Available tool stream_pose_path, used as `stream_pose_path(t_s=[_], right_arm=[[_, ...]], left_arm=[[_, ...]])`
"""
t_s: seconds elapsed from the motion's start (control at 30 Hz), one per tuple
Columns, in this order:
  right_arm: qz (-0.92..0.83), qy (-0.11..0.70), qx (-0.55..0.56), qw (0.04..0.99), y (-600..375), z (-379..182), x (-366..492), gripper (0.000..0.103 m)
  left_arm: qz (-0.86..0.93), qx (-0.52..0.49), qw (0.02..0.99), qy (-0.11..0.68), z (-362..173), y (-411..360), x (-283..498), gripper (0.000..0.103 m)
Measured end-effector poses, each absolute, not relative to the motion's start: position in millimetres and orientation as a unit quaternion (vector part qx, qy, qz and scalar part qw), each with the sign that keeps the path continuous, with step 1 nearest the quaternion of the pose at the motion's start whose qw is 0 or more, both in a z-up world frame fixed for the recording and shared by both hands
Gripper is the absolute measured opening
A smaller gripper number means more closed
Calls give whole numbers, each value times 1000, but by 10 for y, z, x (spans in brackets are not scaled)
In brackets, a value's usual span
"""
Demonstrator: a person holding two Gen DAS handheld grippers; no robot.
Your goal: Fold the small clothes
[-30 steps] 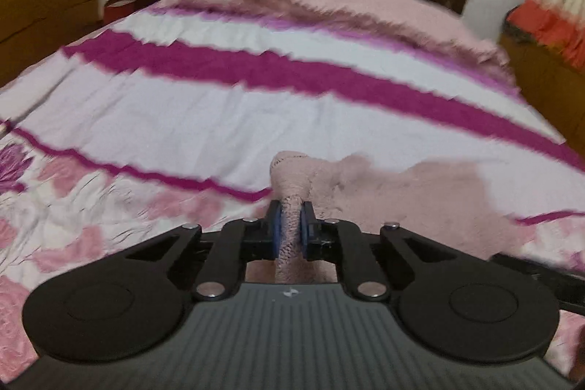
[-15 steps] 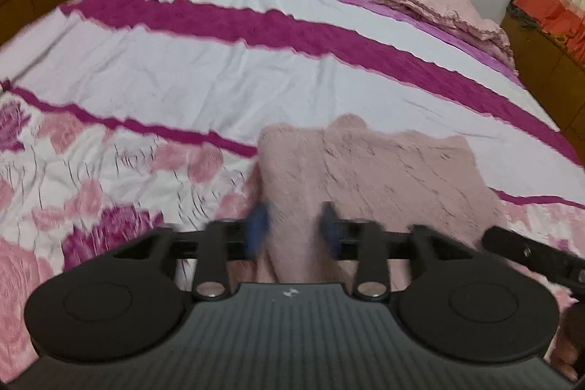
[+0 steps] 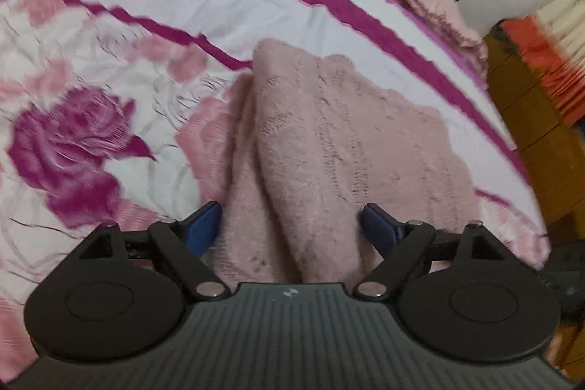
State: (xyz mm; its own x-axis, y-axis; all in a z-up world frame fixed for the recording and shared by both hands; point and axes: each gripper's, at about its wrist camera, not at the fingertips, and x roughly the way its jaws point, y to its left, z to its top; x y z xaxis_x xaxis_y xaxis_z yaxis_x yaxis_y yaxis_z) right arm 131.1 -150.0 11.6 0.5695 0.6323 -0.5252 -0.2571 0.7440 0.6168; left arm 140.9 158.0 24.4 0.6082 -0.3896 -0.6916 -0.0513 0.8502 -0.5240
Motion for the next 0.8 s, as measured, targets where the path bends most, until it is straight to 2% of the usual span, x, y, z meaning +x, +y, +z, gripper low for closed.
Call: stream_pose_path(t_s=[0.03,0.1,0.2,0.3,0.4,0.6,0.8], right_arm=[[262,385,238,852,-1424,120,1316,83],[259,384,231,856,-1326,158,1319,63],[253,380,257,852,-1380,284,1291,51],[259,364,286,848,-1538,454,1188,49],[252,360,299,847,-1704,615,1041,49],[221,378,283,853,-2089,827,592,49],[156,428,270,848,-2388,727,120,49]], left_arm=[[-118,-271,852,431,212,1577,1416,85],[-131,-288,848,425,182,1552,1390,83],[-139,-299,849,412,230,1548,1296,73],[-153,-322,844,401,328,1563,1170,66],[-181,-334,832,405,415,1406,1047,65],[-229,-293,821,433,569,809,711,65],[-234,-235,816,474,581,410,350,65]])
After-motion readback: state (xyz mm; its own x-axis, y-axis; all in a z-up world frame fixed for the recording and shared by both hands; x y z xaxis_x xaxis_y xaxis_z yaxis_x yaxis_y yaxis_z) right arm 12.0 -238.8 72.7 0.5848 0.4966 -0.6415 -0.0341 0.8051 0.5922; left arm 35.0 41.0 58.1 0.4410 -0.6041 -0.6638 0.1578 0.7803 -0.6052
